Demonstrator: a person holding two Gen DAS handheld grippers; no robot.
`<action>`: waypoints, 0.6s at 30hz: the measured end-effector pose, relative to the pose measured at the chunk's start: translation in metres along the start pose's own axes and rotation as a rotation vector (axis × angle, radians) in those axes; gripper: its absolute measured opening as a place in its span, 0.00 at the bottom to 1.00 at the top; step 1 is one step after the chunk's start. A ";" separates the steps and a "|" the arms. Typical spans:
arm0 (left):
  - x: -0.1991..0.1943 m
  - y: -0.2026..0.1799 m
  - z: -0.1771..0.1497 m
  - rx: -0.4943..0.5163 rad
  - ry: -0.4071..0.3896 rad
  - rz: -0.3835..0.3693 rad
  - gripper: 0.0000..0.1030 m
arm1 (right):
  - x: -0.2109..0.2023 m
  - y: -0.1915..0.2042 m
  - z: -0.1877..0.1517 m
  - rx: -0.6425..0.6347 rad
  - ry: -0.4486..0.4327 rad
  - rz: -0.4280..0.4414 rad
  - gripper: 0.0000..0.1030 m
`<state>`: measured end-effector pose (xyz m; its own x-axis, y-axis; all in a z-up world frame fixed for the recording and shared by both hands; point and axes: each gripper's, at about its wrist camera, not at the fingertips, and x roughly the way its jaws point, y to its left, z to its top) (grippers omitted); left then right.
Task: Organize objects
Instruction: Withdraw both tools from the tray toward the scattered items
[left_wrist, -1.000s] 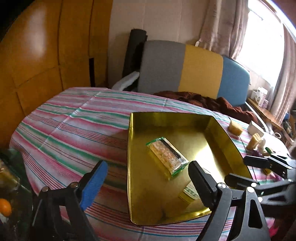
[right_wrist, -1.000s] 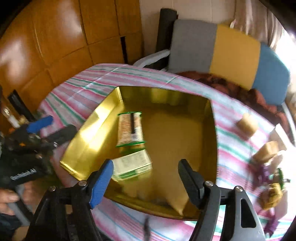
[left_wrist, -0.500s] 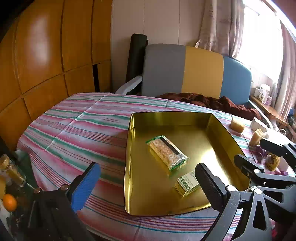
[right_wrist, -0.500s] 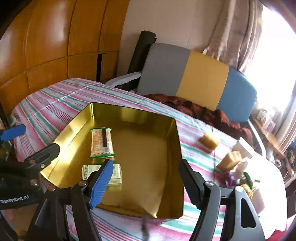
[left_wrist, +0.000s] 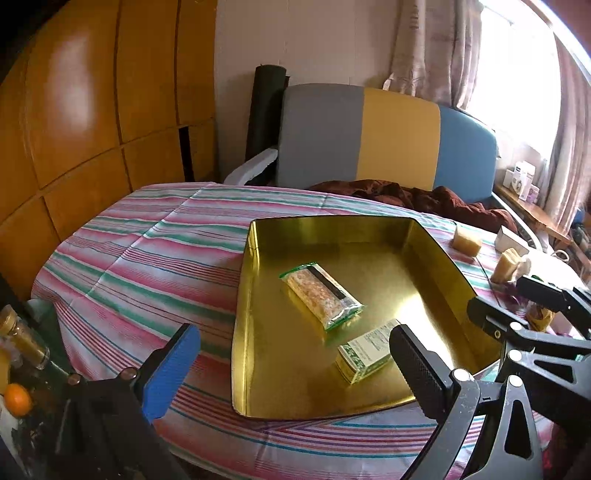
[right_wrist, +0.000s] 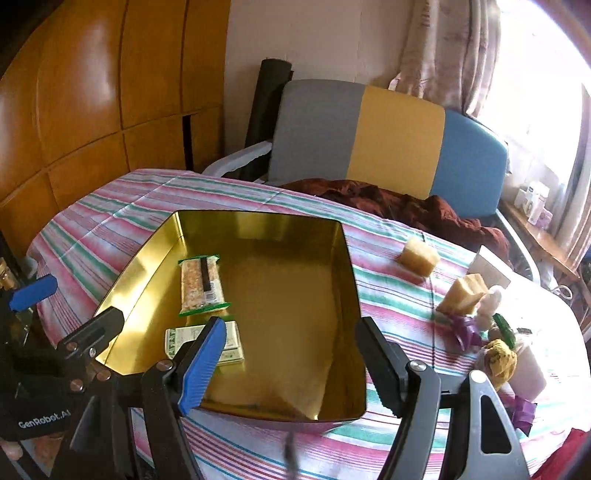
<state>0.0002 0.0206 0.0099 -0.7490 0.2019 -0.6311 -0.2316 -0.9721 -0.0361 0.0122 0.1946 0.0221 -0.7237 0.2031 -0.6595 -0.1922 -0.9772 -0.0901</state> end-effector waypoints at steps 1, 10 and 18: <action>0.000 -0.002 -0.001 0.004 0.001 -0.002 1.00 | 0.000 -0.002 0.000 0.005 -0.002 0.000 0.72; 0.005 -0.013 -0.004 0.020 0.030 -0.042 1.00 | 0.000 -0.014 -0.004 0.021 -0.004 -0.024 0.72; 0.004 -0.024 -0.004 0.058 0.026 -0.058 1.00 | -0.001 -0.028 -0.006 0.052 -0.005 -0.035 0.72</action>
<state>0.0056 0.0443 0.0051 -0.7167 0.2540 -0.6495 -0.3106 -0.9501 -0.0289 0.0223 0.2210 0.0209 -0.7194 0.2372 -0.6528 -0.2510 -0.9652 -0.0741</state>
